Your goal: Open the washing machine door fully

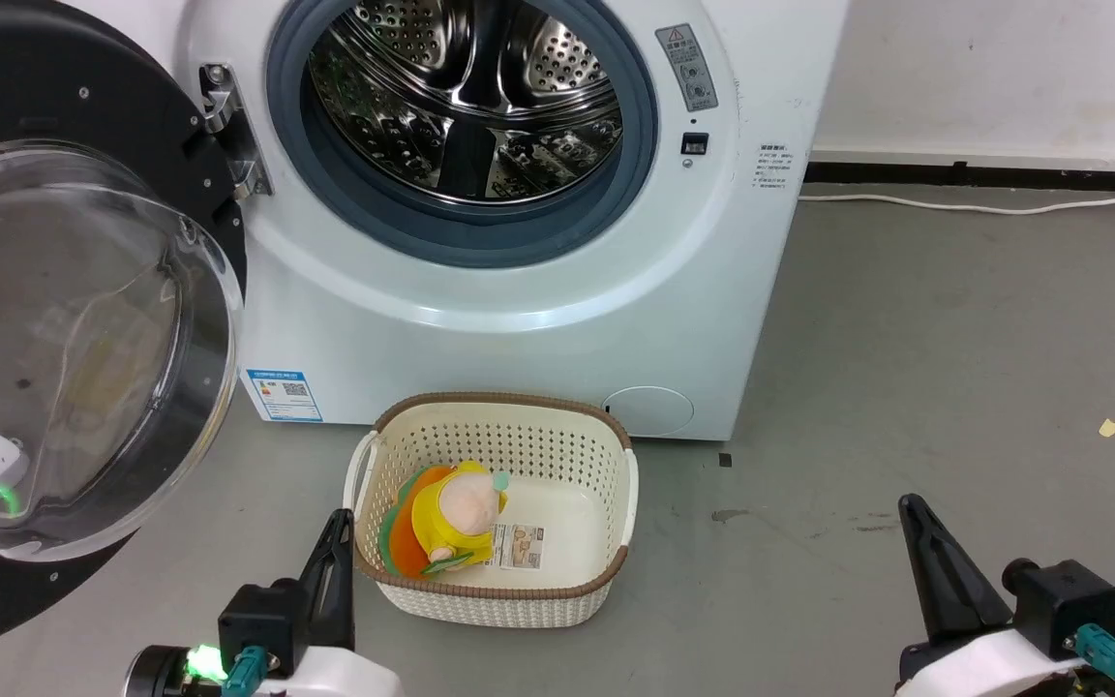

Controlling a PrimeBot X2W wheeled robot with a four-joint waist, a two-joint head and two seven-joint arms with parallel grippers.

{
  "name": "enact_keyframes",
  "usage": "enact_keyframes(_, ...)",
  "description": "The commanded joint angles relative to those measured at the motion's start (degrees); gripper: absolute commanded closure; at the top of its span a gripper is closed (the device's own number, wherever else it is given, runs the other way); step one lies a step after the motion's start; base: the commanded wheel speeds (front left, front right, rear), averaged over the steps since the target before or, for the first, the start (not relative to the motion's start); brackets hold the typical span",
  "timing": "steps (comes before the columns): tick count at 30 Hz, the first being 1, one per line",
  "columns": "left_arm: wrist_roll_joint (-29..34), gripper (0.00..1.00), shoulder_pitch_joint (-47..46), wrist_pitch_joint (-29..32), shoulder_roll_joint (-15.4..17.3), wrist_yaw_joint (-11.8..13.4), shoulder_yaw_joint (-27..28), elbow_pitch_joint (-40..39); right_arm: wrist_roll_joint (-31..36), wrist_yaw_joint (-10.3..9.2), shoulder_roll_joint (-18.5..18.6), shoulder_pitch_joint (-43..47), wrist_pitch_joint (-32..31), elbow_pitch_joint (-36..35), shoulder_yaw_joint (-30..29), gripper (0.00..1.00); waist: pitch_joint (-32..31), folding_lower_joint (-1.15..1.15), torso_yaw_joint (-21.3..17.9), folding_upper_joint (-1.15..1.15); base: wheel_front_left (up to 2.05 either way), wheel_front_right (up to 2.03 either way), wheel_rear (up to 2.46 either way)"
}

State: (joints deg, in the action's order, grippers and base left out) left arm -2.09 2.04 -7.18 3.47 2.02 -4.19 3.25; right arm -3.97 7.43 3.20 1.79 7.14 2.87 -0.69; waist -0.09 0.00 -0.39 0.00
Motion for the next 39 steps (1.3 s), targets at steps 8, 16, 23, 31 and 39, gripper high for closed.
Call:
enact_keyframes(8,0.73,1.00,-1.08,1.11,-0.13,-0.38,0.84,-0.77,1.02,0.03,-0.19,-0.92,-1.05,-0.83,0.17,1.00,0.01,0.00,0.06,0.00,0.00,0.00,0.00)
enact_keyframes(16,0.94,1.00,-1.23,2.04,-0.20,-0.64,1.36,-1.16,1.48,0.04,-0.21,-1.05,-1.99,-1.15,0.25,1.00,0.02,0.00,0.11,0.00,0.00,0.00,0.00)
enact_keyframes(23,1.18,1.00,-1.40,3.10,-0.28,-0.92,1.94,-1.58,1.99,0.04,-0.23,-1.20,-3.04,-1.50,0.34,1.00,0.04,0.00,0.16,0.00,0.00,0.00,0.00)
enact_keyframes(31,1.39,1.00,-1.54,4.03,-0.35,-1.17,2.46,-1.97,2.44,0.04,-0.26,-1.34,-3.98,-1.82,0.42,1.00,0.05,0.00,0.22,0.00,0.00,0.00,0.00)
enact_keyframes(39,1.60,1.00,-1.69,4.97,-0.42,-1.42,2.98,-2.35,2.90,0.05,-0.28,-1.47,-4.92,-2.13,0.50,1.00,0.06,0.00,0.27,0.00,0.00,0.00,0.00)
